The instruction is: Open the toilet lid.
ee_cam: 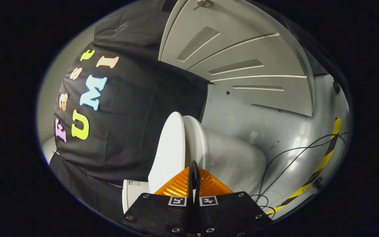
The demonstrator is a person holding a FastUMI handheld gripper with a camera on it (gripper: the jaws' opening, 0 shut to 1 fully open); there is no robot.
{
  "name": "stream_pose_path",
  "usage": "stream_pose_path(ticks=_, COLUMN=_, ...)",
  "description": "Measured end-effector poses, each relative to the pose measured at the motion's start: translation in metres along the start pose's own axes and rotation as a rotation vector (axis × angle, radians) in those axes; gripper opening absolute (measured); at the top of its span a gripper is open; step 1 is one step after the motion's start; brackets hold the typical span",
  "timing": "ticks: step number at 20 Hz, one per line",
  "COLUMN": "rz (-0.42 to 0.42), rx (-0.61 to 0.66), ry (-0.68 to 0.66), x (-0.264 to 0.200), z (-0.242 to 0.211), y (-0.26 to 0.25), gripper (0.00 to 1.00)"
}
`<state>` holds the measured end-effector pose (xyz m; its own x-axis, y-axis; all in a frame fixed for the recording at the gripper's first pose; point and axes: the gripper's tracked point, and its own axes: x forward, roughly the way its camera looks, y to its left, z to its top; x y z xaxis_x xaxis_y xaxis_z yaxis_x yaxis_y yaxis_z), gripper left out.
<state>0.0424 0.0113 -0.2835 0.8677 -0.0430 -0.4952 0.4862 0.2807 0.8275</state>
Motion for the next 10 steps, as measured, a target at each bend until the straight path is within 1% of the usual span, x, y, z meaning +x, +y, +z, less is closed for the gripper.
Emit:
stream_pose_path(ticks=3, rz=-0.003, rx=-0.052, ry=-0.012, x=-0.006, z=0.005, y=0.018, gripper=0.0)
stream_pose_path(ticks=7, rz=0.02, rx=-0.053, ry=-0.031, x=-0.017, z=0.008, y=0.041, gripper=0.0)
stream_pose_path(ticks=10, rz=0.045, rx=-0.081, ry=-0.033, x=-0.021, z=0.009, y=0.055, gripper=0.0)
